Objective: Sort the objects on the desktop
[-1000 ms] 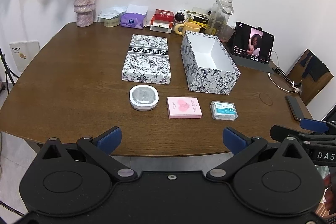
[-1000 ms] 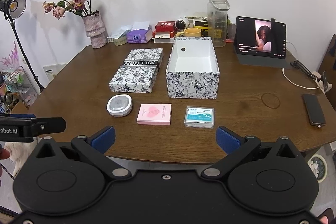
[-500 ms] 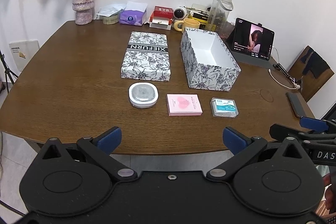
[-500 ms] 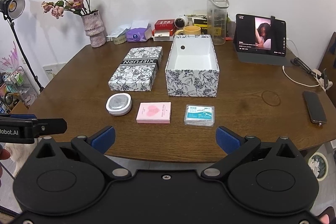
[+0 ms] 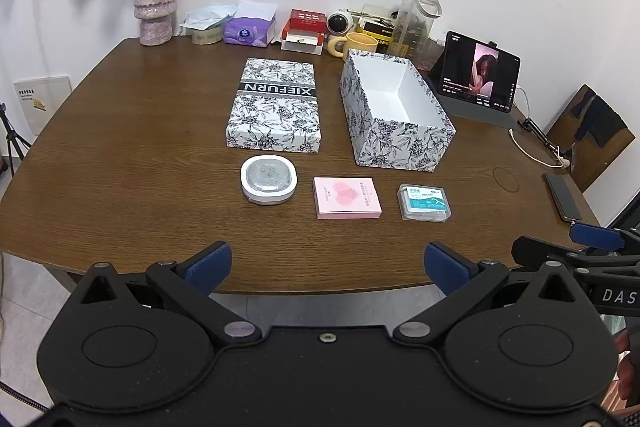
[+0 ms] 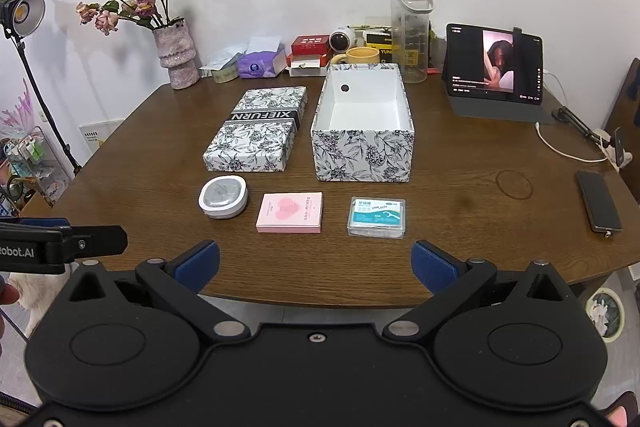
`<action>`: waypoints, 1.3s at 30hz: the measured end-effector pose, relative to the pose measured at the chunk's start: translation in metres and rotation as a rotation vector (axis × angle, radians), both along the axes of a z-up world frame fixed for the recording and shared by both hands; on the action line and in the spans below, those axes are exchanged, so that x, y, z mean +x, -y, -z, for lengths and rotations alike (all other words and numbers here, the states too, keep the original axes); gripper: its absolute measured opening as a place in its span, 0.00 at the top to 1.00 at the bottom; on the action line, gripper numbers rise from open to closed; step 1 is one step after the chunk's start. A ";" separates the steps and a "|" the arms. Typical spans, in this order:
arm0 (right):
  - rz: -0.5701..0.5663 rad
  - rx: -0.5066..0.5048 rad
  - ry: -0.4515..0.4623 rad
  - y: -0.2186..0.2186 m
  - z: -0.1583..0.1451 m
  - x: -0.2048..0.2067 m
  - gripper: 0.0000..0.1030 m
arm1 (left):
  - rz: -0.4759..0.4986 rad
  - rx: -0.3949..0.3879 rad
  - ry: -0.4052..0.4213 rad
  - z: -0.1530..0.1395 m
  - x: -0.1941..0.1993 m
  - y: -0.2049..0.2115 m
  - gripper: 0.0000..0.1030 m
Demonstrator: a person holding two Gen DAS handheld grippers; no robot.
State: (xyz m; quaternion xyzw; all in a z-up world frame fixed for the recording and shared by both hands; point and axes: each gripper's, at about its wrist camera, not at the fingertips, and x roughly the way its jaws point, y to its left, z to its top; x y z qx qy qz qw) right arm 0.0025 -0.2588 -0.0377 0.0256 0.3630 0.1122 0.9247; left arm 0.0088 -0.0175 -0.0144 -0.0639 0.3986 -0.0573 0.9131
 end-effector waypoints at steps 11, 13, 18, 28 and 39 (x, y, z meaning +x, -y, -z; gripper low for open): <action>-0.007 -0.005 0.006 0.002 -0.001 0.001 0.00 | -0.003 0.005 -0.006 -0.001 0.000 0.001 0.00; -0.007 -0.005 0.005 0.001 -0.001 0.000 0.00 | -0.004 0.005 -0.006 -0.001 0.000 0.001 0.00; -0.007 -0.005 0.003 0.001 -0.001 -0.001 0.00 | -0.004 0.006 -0.008 0.000 -0.001 0.002 0.00; -0.009 -0.004 -0.009 0.004 0.002 -0.002 0.00 | -0.006 0.004 -0.022 0.003 0.000 0.005 0.00; -0.030 -0.006 -0.018 0.013 0.005 0.003 0.00 | -0.030 0.008 -0.040 0.007 0.005 0.011 0.00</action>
